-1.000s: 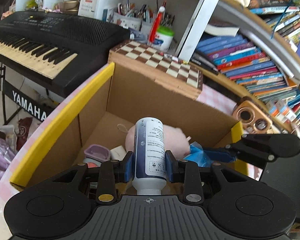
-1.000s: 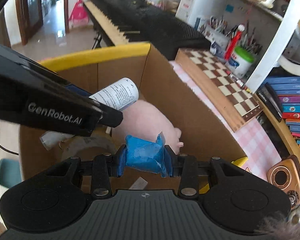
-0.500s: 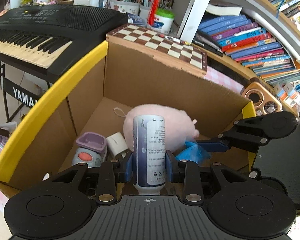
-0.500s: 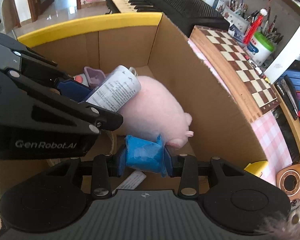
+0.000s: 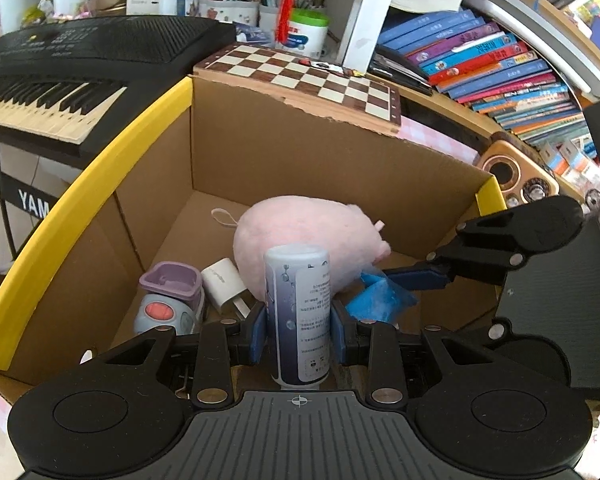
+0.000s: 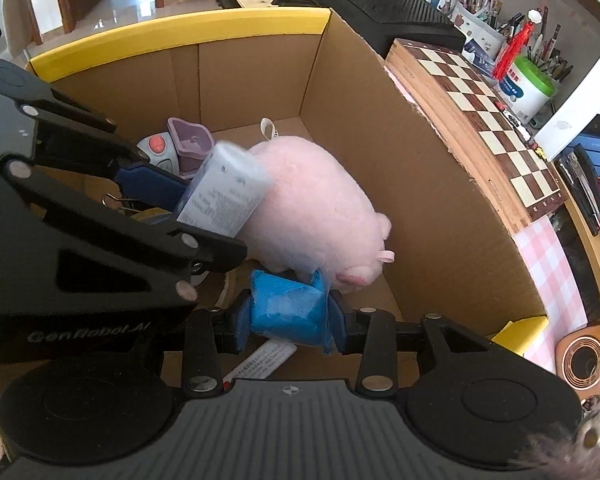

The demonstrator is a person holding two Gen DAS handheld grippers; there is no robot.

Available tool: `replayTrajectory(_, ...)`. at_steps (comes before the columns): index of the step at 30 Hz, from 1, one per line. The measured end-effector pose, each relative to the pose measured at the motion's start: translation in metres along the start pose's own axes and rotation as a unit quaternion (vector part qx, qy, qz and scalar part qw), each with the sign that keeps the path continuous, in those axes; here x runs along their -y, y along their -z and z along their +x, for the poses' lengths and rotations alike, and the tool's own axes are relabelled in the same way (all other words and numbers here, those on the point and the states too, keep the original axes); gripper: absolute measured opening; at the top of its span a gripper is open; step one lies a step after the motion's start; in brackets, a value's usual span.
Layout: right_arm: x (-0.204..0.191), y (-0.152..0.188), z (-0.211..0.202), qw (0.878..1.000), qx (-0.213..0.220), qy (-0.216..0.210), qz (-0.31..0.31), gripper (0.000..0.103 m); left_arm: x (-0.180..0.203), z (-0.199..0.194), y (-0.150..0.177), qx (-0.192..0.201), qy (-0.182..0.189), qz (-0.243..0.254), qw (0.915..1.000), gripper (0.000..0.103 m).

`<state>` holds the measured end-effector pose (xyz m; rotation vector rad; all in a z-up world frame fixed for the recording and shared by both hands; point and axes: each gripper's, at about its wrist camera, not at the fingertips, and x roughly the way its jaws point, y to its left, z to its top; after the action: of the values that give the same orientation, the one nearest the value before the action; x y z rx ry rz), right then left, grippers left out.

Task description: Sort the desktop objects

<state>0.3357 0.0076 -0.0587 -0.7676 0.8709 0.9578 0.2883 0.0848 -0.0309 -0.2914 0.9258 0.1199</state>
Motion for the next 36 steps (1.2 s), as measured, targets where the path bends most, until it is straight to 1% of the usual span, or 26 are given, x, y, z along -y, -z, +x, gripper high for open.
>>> replayTrajectory(5, -0.003, 0.003, -0.012, 1.000, 0.019, 0.007, 0.011, 0.040, -0.001, -0.010, 0.003, 0.020, 0.008, 0.000, 0.9998, 0.033)
replayTrajectory(8, -0.007, 0.006, -0.027, 0.999, 0.040, 0.019, 0.018, 0.042, 0.002, -0.022, 0.004, 0.041, 0.009, 0.017, 0.9990, 0.033)
replayTrajectory(10, -0.009, 0.007, -0.037, 0.998, 0.056, 0.025, 0.026, 0.045, 0.004, -0.030, 0.004, 0.051, 0.009, 0.027, 0.9983, 0.034)
replayTrajectory(12, -0.011, 0.009, -0.047, 0.996, 0.070, 0.033, 0.034, 0.045, 0.007, -0.042, 0.005, 0.068, 0.009, 0.037, 0.9970, 0.048)
replayTrajectory(13, -0.013, 0.011, -0.053, 0.996, 0.077, 0.038, 0.039, 0.046, 0.008, -0.048, 0.006, 0.077, 0.009, 0.042, 0.9961, 0.050)
replayTrajectory(15, -0.014, 0.016, -0.065, 0.993, 0.091, 0.047, 0.050, 0.047, 0.011, -0.062, 0.008, 0.095, 0.010, 0.054, 0.9940, 0.060)
replayTrajectory(19, -0.017, 0.028, -0.094, 0.987, 0.122, 0.066, 0.083, 0.051, 0.016, -0.089, 0.014, 0.132, 0.006, 0.079, 0.9880, 0.074)
replayTrajectory(20, -0.018, 0.033, -0.102, 0.985, 0.131, 0.070, 0.091, 0.051, 0.017, -0.096, 0.016, 0.143, 0.003, 0.085, 0.9860, 0.080)
replayTrajectory(21, -0.020, 0.037, -0.110, 0.983, 0.139, 0.075, 0.098, 0.052, 0.019, -0.102, 0.018, 0.153, 0.001, 0.090, 0.9841, 0.082)
replayTrajectory(23, -0.024, 0.047, -0.127, 0.977, 0.155, 0.089, 0.112, 0.052, 0.019, -0.115, 0.024, 0.171, 0.001, 0.100, 0.9803, 0.084)
replayTrajectory(27, -0.036, 0.069, -0.159, 0.965, 0.183, 0.116, 0.148, 0.053, 0.018, -0.135, 0.036, 0.188, 0.009, 0.111, 0.9760, 0.086)
replayTrajectory(33, -0.062, 0.105, -0.195, 0.942, 0.214, 0.157, 0.207, 0.054, 0.015, -0.168, 0.063, 0.207, 0.025, 0.118, 0.9709, 0.092)
replayTrajectory(36, -0.080, 0.125, -0.211, 0.926, 0.229, 0.181, 0.241, 0.055, 0.015, -0.185, 0.077, 0.218, 0.034, 0.118, 0.9683, 0.095)
